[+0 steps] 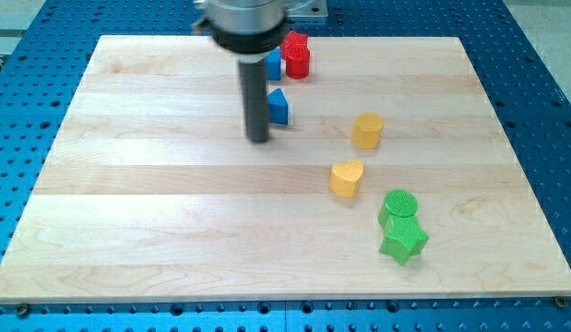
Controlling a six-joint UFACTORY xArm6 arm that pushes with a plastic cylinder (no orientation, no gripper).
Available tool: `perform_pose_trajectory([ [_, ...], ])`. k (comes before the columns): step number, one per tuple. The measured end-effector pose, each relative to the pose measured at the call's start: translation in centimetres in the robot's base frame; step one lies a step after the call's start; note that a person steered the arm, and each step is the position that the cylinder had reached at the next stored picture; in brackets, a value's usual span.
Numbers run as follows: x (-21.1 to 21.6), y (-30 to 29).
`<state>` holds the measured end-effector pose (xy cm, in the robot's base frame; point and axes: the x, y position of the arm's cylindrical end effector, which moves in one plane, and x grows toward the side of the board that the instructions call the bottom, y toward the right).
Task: Move the hexagon close to the blue cubes
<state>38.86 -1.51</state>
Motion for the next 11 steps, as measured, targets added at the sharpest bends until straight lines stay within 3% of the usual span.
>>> perform_pose_trajectory([
  [1,-5.8,5.6],
  [2,-6.2,7.3],
  [3,-8.2,5.0],
  [4,-6.5,12.2],
  [5,-0.5,18.0],
  [6,3.5,12.4],
  [7,-2.5,4.5],
  [8,0.8,3.4],
  [9,-3.4,2.5],
  [11,-4.4,2.9],
])
